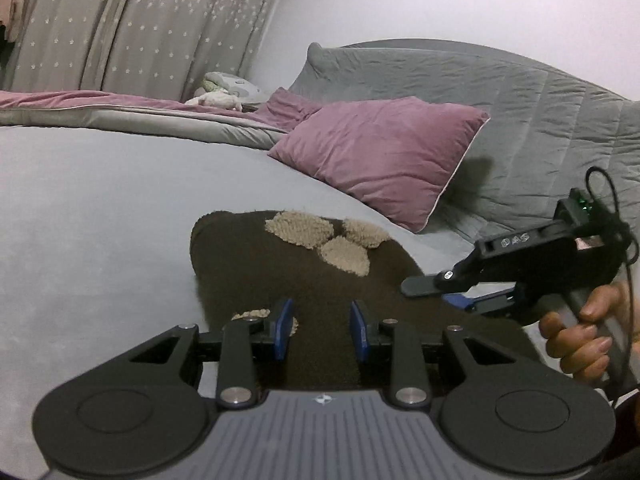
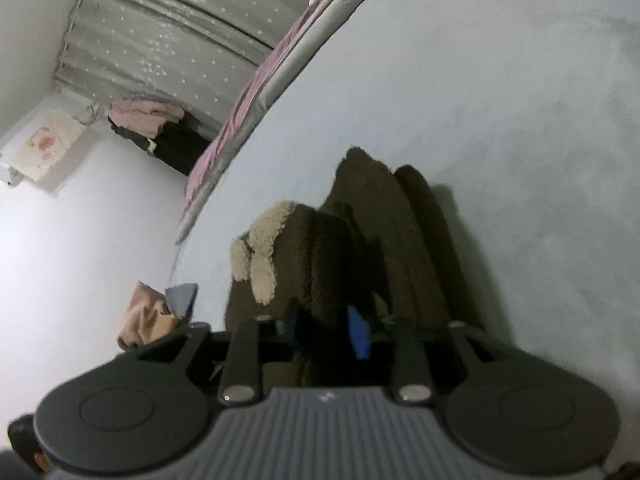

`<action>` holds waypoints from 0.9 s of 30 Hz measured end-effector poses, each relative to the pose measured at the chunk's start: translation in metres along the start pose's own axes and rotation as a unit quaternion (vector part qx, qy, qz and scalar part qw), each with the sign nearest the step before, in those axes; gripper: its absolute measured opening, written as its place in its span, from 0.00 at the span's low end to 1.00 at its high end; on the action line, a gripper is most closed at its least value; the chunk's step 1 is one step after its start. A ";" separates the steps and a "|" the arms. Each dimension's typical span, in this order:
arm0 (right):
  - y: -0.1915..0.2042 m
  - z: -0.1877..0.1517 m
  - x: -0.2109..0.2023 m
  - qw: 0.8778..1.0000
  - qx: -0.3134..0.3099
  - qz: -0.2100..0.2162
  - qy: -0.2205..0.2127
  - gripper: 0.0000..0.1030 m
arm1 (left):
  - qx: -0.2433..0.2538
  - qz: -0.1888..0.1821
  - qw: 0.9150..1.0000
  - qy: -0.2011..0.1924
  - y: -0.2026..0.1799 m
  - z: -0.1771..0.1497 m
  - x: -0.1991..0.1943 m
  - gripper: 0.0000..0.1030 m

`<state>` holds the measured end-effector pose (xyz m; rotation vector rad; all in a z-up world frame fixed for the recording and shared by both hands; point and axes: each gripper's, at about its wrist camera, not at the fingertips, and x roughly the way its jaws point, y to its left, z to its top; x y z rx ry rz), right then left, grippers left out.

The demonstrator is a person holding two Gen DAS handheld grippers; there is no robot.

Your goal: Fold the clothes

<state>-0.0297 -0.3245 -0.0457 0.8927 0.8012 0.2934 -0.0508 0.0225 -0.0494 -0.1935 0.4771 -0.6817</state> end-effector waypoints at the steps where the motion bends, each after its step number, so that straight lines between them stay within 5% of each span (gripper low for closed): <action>1: 0.000 0.001 -0.001 1.000 0.000 -0.003 -0.002 0.58 | -0.004 0.000 1.000 0.000 0.001 0.000 0.000 0.28; 17: 0.019 -0.002 0.023 0.998 -0.041 -0.012 0.040 0.64 | -0.039 0.000 0.999 -0.013 0.008 -0.008 -0.006 0.29; 18: 0.019 -0.002 0.024 0.998 -0.041 -0.014 0.038 0.61 | -0.039 0.002 0.999 -0.015 0.008 -0.008 -0.005 0.29; 20: 0.022 -0.001 0.026 0.999 -0.041 -0.011 0.027 0.30 | -0.041 0.008 0.999 -0.020 0.007 -0.009 -0.005 0.30; 27: 0.052 0.010 0.021 0.997 -0.063 0.046 -0.009 0.23 | -0.049 0.034 0.996 -0.059 -0.003 -0.008 -0.009 0.30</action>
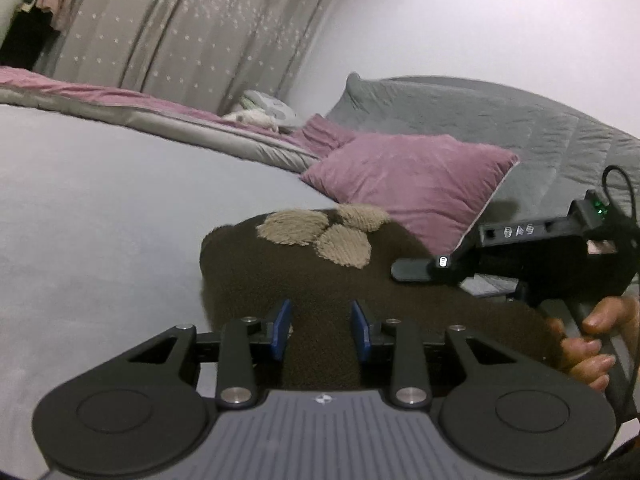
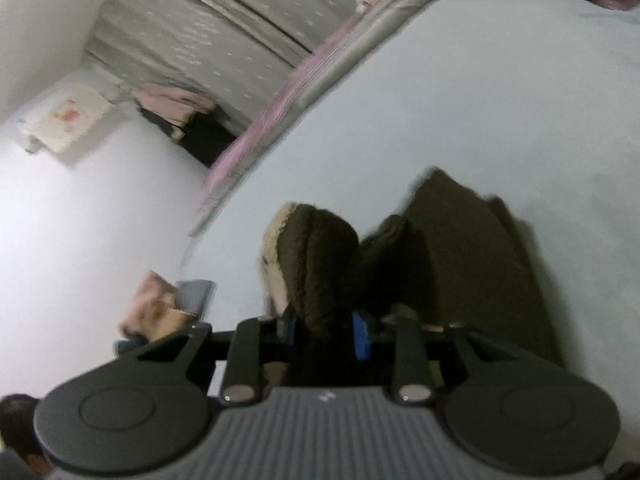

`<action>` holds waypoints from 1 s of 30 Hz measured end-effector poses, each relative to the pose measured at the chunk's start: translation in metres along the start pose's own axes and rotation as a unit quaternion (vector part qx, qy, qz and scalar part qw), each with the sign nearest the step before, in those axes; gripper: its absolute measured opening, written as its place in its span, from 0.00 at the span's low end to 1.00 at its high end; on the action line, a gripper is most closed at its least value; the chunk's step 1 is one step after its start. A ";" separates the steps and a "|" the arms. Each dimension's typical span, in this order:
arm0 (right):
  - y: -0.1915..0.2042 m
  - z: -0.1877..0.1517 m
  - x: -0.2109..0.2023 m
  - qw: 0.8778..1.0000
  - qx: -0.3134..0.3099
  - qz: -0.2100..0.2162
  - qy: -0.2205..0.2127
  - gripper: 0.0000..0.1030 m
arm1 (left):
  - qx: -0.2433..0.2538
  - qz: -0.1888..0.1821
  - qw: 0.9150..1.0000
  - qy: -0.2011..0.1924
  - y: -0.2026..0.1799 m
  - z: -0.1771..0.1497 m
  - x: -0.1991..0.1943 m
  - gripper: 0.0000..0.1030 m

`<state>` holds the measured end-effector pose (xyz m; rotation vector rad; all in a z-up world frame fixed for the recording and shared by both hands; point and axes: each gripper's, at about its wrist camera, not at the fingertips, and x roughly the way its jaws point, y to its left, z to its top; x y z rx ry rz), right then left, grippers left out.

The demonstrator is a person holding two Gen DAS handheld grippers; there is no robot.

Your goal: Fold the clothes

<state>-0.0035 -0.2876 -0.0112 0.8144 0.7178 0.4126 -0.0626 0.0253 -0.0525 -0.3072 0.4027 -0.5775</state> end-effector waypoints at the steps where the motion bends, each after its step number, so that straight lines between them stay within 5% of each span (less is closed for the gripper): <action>1: 0.001 0.004 -0.003 1.000 0.004 0.008 -0.005 0.23 | 0.000 -0.002 1.000 -0.005 -0.002 0.001 -0.001 0.30; 8: -0.010 0.028 -0.019 0.997 0.048 0.052 -0.034 0.22 | 0.011 -0.033 0.999 -0.023 -0.021 0.013 0.003 0.30; 22: -0.113 0.035 -0.014 0.989 0.142 0.013 -0.033 0.22 | 0.091 -0.070 0.993 0.025 -0.056 0.001 0.039 0.30; 30: -0.107 0.035 -0.013 0.994 0.100 -0.018 -0.050 0.41 | 0.171 -0.049 0.983 0.036 -0.078 -0.020 0.047 0.30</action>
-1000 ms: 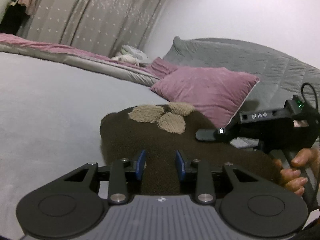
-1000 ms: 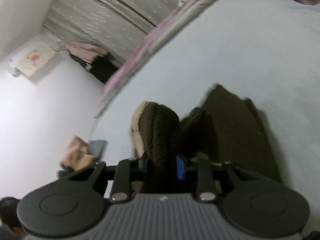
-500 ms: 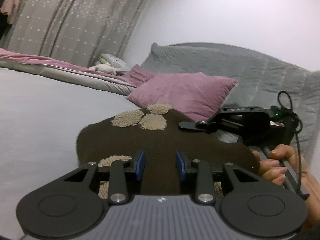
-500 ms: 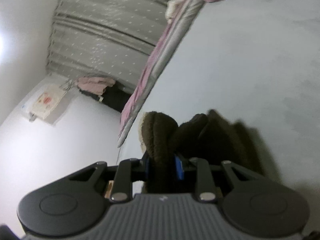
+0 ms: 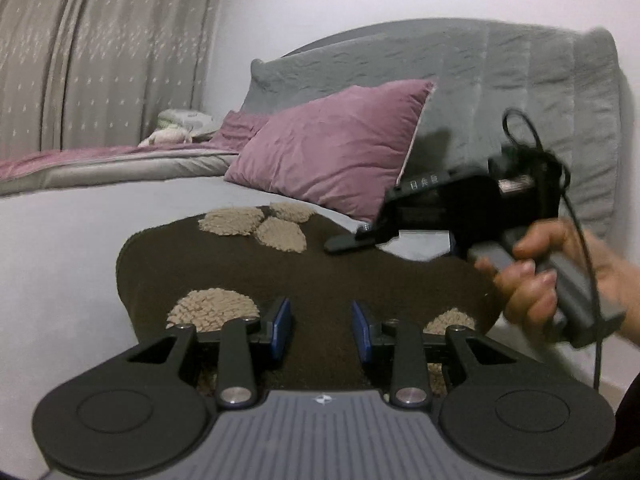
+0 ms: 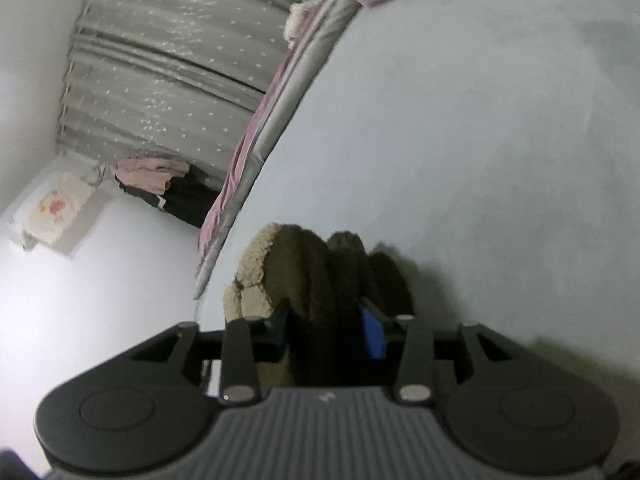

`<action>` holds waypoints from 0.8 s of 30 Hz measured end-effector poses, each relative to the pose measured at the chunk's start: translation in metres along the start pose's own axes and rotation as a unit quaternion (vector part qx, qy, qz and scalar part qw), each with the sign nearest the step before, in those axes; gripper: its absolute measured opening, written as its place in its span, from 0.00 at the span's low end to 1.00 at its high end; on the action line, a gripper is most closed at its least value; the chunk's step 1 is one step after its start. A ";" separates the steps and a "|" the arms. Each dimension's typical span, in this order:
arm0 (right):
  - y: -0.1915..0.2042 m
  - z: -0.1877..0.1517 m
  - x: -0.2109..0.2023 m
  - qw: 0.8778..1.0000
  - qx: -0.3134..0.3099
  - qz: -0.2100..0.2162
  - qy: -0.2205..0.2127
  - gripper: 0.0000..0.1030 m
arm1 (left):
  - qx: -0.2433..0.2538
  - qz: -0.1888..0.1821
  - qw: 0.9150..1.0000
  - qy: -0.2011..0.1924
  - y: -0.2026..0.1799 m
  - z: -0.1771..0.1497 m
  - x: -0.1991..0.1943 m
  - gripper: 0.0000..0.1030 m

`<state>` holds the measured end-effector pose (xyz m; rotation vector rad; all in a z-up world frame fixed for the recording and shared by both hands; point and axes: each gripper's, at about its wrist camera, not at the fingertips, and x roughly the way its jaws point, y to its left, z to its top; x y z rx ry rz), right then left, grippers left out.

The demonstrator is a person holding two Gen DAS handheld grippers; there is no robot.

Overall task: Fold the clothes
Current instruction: 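Lift the folded sweater with both tools and lower it onto the bed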

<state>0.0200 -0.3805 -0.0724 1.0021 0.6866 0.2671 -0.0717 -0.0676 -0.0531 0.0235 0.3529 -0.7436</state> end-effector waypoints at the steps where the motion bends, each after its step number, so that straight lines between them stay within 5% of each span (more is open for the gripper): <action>1: 0.004 0.001 -0.003 1.000 -0.011 -0.006 -0.010 0.42 | 0.000 -0.001 1.000 0.002 0.000 0.002 -0.001 0.30; 6: 0.037 -0.002 -0.022 0.992 -0.097 -0.037 -0.078 0.41 | -0.021 -0.018 1.000 0.001 0.008 0.014 -0.008 0.30; 11: 0.080 -0.019 -0.026 0.967 -0.222 -0.043 -0.120 0.37 | -0.021 -0.036 0.999 -0.009 0.005 0.021 -0.013 0.30; 17: 0.113 -0.044 -0.011 0.939 -0.322 -0.050 -0.108 0.25 | -0.006 -0.059 0.998 0.006 -0.004 0.016 -0.005 0.29; 24: 0.113 -0.062 0.012 0.918 -0.374 -0.098 -0.090 0.24 | 0.028 -0.064 0.997 0.020 -0.016 0.002 0.007 0.28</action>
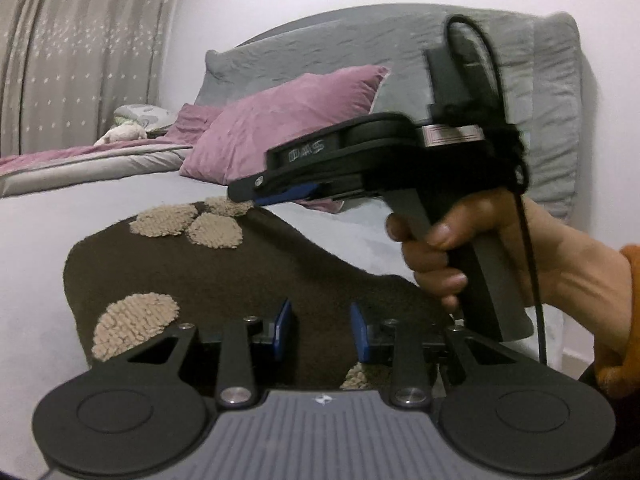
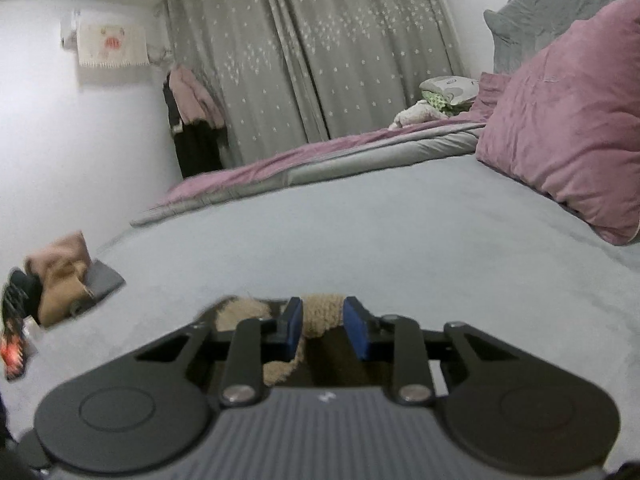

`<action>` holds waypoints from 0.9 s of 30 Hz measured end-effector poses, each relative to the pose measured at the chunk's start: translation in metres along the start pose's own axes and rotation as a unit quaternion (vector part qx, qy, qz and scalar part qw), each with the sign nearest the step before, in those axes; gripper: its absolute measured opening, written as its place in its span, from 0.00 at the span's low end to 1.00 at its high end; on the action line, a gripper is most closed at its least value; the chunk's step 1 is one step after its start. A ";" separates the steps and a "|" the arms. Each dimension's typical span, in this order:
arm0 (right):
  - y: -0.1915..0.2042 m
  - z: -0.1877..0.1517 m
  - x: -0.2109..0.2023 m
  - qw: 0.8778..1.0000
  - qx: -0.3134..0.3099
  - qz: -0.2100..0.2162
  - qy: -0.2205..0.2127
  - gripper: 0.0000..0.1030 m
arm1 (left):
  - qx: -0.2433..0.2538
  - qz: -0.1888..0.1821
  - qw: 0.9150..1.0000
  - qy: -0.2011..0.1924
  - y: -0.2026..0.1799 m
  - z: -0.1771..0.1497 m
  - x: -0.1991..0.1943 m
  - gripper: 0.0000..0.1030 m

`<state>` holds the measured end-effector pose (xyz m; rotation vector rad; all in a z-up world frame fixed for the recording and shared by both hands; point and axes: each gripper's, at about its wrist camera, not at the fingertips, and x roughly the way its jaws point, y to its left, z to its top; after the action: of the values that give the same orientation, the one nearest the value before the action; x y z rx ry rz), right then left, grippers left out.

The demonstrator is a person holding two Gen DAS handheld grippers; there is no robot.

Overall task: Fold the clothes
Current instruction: 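Lift the folded sweater with both tools and lower it onto the bed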

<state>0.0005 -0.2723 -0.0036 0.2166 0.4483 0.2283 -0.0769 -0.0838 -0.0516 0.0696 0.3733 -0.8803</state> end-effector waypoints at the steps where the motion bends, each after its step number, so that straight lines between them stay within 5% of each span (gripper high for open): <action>1: 0.000 -0.003 0.002 1.000 -0.003 -0.005 0.005 0.24 | 0.005 0.001 1.000 0.000 -0.002 -0.001 0.001 0.28; 7: -0.005 -0.028 0.016 0.998 -0.019 -0.030 0.051 0.20 | 0.021 -0.001 1.000 -0.002 -0.006 -0.004 0.004 0.28; 19: 0.012 -0.038 0.011 0.994 -0.077 -0.065 0.042 0.19 | 0.040 0.003 0.999 -0.001 -0.011 -0.003 0.007 0.29; 27: 0.030 -0.025 -0.007 0.991 -0.102 -0.077 0.034 0.35 | 0.026 -0.004 1.000 0.002 -0.007 0.008 -0.002 0.31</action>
<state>-0.0216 -0.2413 -0.0147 -0.0270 0.5032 0.1284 -0.0814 -0.0884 -0.0423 0.1190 0.3551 -0.8972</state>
